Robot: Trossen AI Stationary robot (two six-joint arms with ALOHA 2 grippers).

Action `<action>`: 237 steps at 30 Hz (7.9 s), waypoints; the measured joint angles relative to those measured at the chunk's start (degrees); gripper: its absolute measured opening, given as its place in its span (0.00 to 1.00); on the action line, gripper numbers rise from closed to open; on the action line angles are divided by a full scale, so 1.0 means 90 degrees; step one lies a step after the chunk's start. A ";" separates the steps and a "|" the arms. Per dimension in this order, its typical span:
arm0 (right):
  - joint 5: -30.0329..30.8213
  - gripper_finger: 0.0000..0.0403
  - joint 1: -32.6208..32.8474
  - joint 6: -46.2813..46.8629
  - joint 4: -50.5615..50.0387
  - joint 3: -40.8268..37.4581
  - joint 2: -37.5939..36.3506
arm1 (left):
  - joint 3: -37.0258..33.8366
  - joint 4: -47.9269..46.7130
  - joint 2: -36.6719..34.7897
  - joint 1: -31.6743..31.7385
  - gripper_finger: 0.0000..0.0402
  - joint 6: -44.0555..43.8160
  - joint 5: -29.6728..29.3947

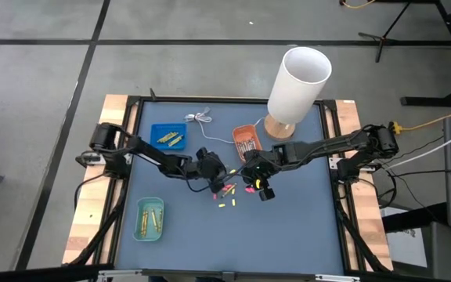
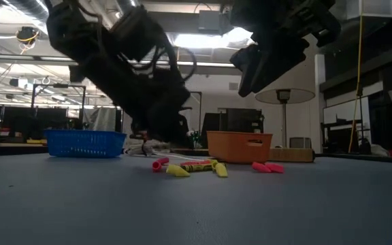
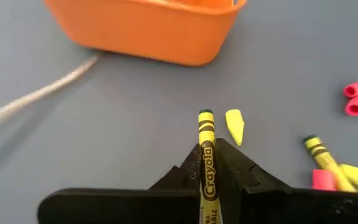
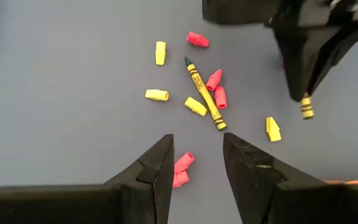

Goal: Sort crayons
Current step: Put the green crayon into the blue bin

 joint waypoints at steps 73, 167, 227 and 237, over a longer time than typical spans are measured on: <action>0.0449 0.34 0.0002 0.0011 0.3629 -0.1804 0.0096 | 0.0015 -0.6835 -0.3678 0.2047 0.25 0.0933 -0.0708; 0.1483 0.08 0.0000 0.0015 0.1294 0.1715 0.1892 | 0.0017 -0.4073 -0.3677 -0.0210 0.25 0.0998 0.2422; 0.1464 0.29 -0.0002 0.0005 0.2185 0.1728 0.1872 | 0.0012 -0.3930 -0.3679 -0.0216 0.02 0.0996 0.2253; 0.1490 0.36 -0.0005 0.0007 0.1396 0.1879 0.1778 | 0.0012 -0.4060 -0.3679 0.0285 0.02 0.1002 0.2292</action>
